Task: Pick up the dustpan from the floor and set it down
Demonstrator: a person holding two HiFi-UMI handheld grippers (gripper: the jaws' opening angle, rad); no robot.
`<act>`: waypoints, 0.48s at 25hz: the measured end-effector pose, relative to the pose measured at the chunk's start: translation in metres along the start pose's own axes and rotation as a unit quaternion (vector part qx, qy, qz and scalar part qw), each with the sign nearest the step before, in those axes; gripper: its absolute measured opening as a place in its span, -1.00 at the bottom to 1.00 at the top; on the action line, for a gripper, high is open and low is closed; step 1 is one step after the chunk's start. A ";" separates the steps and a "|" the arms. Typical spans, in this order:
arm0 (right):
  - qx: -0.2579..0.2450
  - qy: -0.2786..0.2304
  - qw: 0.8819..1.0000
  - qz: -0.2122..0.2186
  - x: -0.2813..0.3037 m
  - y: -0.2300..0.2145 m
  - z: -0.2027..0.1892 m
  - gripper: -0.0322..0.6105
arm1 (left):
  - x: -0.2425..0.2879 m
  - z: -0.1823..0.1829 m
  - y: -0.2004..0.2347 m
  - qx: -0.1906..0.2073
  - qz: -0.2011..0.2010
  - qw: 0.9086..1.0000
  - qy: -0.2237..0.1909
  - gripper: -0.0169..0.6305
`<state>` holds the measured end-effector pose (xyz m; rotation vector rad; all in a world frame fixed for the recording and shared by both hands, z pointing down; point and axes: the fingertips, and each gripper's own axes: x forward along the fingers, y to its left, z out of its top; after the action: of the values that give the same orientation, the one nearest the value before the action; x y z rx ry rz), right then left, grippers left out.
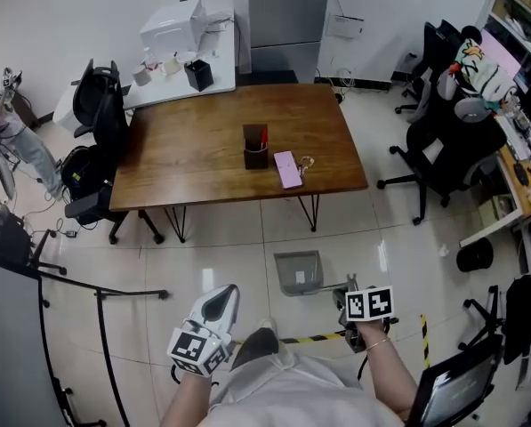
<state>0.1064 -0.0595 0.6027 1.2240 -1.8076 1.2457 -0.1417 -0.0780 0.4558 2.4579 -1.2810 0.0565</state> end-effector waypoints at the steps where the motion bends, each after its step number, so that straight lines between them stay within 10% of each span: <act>1: -0.006 -0.006 1.000 0.004 -0.009 0.002 -0.007 -0.89 | -0.008 -0.002 -0.010 0.004 0.001 1.000 -0.004 -0.91; 12: -0.064 -0.028 0.997 0.040 -0.088 0.022 -0.087 -0.89 | -0.091 -0.036 -0.113 0.026 0.027 0.999 -0.016 -0.91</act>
<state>0.1184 0.0543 0.5506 1.1358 -1.9617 1.1284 -0.0996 0.0639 0.4365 2.4765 -1.3757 0.0661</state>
